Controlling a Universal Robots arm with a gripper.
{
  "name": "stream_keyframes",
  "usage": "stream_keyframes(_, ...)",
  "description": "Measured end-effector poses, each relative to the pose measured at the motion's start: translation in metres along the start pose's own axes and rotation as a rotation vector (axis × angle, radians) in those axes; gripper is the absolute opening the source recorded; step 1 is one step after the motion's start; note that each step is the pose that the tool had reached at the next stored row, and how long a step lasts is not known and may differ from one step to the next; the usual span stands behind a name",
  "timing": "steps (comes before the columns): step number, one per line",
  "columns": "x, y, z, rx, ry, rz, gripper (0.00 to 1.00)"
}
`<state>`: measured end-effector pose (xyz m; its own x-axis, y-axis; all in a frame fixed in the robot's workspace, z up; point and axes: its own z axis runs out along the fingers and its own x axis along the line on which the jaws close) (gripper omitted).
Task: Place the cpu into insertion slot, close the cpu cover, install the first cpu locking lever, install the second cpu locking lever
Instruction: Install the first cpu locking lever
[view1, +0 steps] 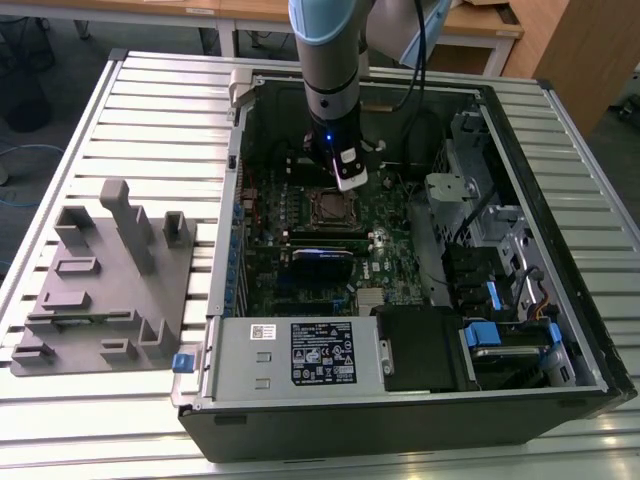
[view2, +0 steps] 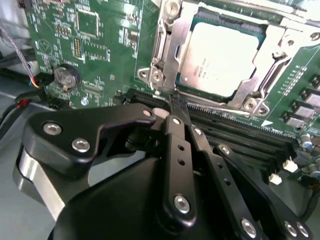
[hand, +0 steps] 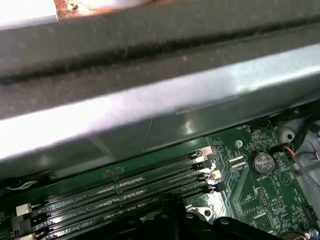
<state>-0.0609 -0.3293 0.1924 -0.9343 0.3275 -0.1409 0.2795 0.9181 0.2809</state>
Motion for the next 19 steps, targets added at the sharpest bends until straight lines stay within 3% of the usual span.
stream_keyframes(8, 0.0019, 0.0064, 0.0004, -0.0007, -0.0001, 0.000, 0.10)
stream_keyframes(19, 0.0015, 0.0052, -0.0001, -0.0001, -0.0001, 0.000, 0.10)
